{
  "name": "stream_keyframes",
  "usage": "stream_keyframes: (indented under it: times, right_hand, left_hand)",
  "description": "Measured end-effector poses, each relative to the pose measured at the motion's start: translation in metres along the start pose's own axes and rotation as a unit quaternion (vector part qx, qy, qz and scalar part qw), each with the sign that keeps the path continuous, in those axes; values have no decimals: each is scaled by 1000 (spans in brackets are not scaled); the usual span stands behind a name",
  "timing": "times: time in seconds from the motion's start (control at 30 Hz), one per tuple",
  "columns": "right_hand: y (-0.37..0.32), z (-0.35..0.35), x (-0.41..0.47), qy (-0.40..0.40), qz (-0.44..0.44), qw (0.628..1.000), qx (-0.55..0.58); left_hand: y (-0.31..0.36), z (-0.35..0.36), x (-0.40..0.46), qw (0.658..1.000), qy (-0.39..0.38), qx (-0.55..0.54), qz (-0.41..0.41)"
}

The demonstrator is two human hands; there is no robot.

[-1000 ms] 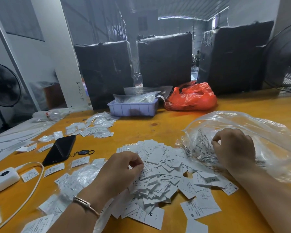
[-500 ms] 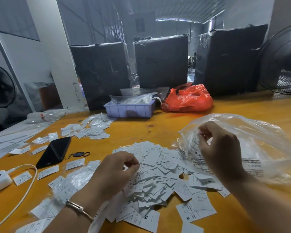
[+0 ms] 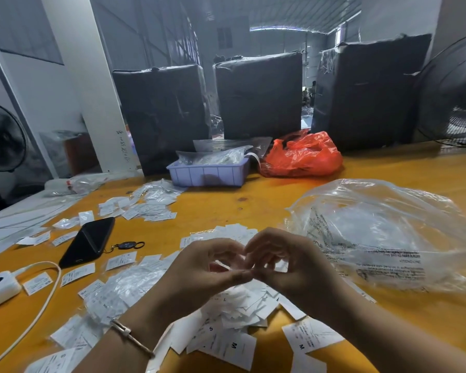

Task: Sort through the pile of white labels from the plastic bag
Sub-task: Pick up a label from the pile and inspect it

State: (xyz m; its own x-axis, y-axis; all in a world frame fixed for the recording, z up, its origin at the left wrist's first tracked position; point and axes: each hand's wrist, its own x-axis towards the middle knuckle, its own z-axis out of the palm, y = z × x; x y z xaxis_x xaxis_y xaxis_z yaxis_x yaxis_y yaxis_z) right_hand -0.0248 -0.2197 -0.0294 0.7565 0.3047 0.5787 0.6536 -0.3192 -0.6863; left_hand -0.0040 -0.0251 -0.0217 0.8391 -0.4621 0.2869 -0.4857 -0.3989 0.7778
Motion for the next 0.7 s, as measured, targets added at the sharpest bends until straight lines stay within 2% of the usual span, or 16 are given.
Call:
stream_keyframes:
  times: [0.2, 0.33, 0.4, 0.5, 0.6, 0.7]
  right_hand:
    - [5, -5, 3, 92, 28, 994, 46]
    - [19, -19, 5, 170, 49, 983, -42]
    - [28, -22, 4, 143, 68, 979, -130]
    - [38, -18, 3, 22, 109, 962, -249]
    - [41, -12, 5, -60, 124, 946, -294]
    - [42, -11, 6, -80, 113, 934, -330]
  left_hand:
    - [0, -5, -2, 998, 47, -11, -30]
    - [-8, -10, 0, 985, 159, 11, -69]
    - [-11, -12, 0, 975, 205, -1, -85]
    - [-11, -13, 1, 968, 232, -9, -96]
    - [-10, -11, 1, 968, 229, -22, -105]
    - [-7, -10, 1, 967, 217, -52, -123]
